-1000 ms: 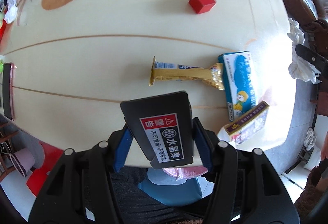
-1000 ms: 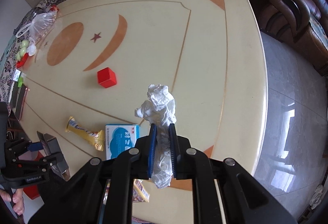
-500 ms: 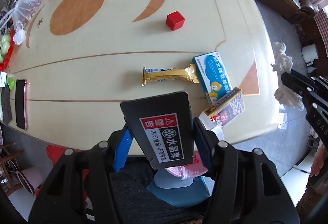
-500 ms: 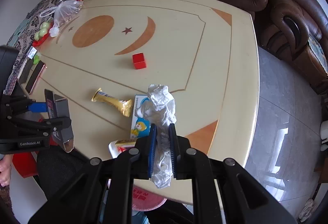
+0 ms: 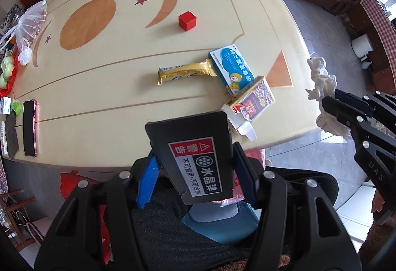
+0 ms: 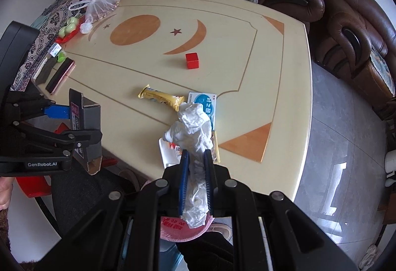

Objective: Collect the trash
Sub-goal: 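Carry the black box and the tissue down over the pink trash bin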

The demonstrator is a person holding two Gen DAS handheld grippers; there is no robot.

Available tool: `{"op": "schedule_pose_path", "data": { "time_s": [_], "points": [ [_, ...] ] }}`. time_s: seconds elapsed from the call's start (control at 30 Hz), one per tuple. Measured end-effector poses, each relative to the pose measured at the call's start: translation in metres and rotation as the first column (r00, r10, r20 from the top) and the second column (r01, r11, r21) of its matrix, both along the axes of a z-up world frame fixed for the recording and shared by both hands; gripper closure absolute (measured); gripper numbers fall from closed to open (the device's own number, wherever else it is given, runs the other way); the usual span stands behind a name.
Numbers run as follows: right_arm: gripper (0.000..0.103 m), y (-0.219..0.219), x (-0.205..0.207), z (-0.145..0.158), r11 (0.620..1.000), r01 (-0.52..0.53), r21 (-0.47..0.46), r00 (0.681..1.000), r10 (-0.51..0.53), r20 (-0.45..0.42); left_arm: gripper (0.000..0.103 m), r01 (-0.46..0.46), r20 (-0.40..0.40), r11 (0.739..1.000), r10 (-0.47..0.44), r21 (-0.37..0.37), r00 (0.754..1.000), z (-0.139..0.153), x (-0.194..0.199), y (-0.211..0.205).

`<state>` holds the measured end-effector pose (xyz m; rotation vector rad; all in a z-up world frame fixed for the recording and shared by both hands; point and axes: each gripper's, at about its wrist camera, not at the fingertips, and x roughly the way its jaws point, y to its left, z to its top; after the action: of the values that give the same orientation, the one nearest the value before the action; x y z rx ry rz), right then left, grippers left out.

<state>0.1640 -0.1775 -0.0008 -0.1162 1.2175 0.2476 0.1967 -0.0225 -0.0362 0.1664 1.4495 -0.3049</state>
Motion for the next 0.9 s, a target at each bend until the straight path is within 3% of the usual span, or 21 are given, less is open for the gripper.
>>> {"op": "schedule_pose_path", "data": {
  "time_s": [0.4, 0.9],
  "points": [
    [0.09, 0.004, -0.056, -0.015, 1.0, -0.008, 0.021, 1.0, 0.009, -0.014, 0.047, 0.113, 0.034, 0.993, -0.112, -0.016, 0.993, -0.001, -0.055, -0.011],
    [0.09, 0.003, -0.109, -0.067, 0.999, 0.005, 0.053, 0.998, -0.002, -0.067, 0.047, 0.203, 0.037, 0.979, -0.203, -0.002, 0.979, -0.056, -0.102, -0.021]
  ]
}}
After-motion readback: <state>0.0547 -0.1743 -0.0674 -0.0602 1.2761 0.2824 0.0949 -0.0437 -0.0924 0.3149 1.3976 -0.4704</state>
